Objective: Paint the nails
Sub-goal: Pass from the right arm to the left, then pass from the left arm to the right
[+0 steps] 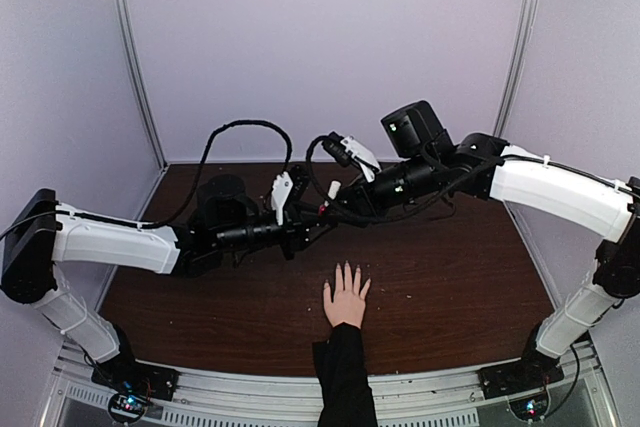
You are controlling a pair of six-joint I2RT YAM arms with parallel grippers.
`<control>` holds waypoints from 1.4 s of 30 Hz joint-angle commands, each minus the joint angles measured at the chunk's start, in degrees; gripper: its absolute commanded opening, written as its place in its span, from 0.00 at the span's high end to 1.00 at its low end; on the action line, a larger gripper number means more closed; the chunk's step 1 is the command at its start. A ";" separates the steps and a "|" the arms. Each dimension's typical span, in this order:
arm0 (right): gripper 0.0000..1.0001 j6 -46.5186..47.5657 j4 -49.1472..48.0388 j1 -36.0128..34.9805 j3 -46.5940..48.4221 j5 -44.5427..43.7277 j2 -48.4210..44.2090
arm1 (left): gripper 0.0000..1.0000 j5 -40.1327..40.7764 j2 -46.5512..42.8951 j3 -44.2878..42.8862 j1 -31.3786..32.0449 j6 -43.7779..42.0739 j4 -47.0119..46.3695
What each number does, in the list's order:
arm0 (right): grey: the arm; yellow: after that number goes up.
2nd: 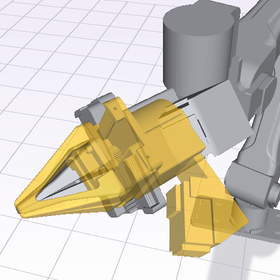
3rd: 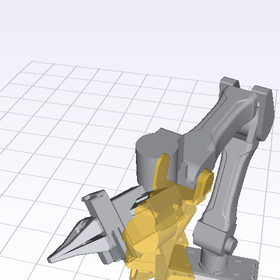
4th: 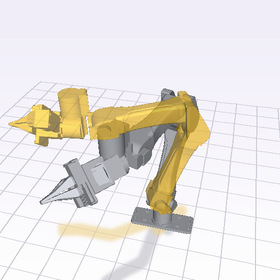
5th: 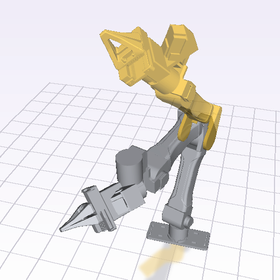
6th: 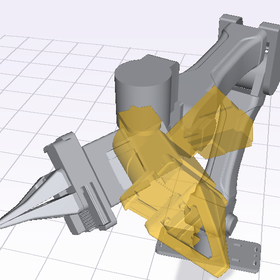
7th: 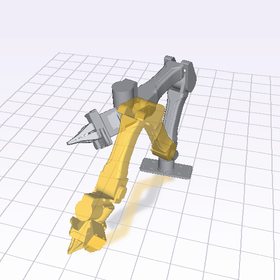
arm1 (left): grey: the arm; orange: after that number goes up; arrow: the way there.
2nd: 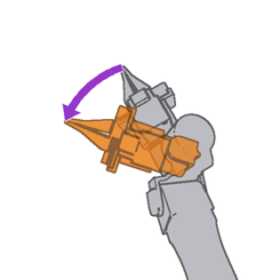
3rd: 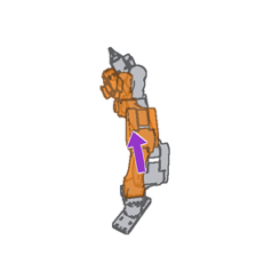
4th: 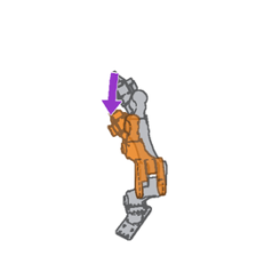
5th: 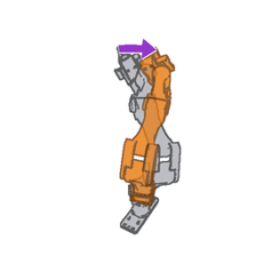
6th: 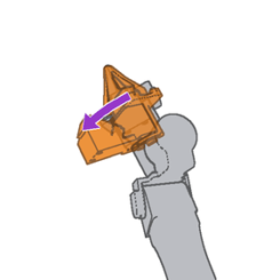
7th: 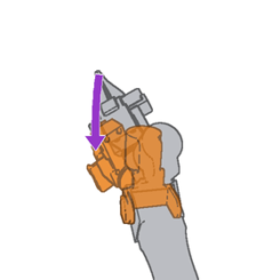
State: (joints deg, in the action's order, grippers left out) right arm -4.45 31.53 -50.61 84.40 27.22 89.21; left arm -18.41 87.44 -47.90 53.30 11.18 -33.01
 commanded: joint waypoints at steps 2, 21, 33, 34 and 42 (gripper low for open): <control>0.54 -2.47 -2.96 0.48 -0.50 0.26 -2.80 | 1.00 3.95 -0.50 2.06 -0.23 3.90 -10.64; 0.62 -12.37 -15.23 0.48 -2.97 -6.02 -2.72 | 1.00 7.53 0.53 2.15 -0.23 6.19 -13.49; 0.72 -13.88 -16.84 0.45 -1.61 -4.67 -0.33 | 1.00 8.10 0.76 0.99 -0.26 6.17 -11.30; 0.75 -13.98 -16.86 0.43 -1.56 -4.62 -0.16 | 1.00 8.06 0.86 1.00 -0.22 6.24 -11.35; 0.92 -14.35 -17.17 0.43 -1.48 -4.03 0.34 | 1.00 8.01 1.03 0.89 -0.17 6.35 -10.87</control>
State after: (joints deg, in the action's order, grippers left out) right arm -18.06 16.40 -50.15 81.17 22.83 88.97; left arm -10.68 87.83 -45.43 53.23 17.78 -41.98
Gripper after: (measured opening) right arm 0.144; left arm 0.210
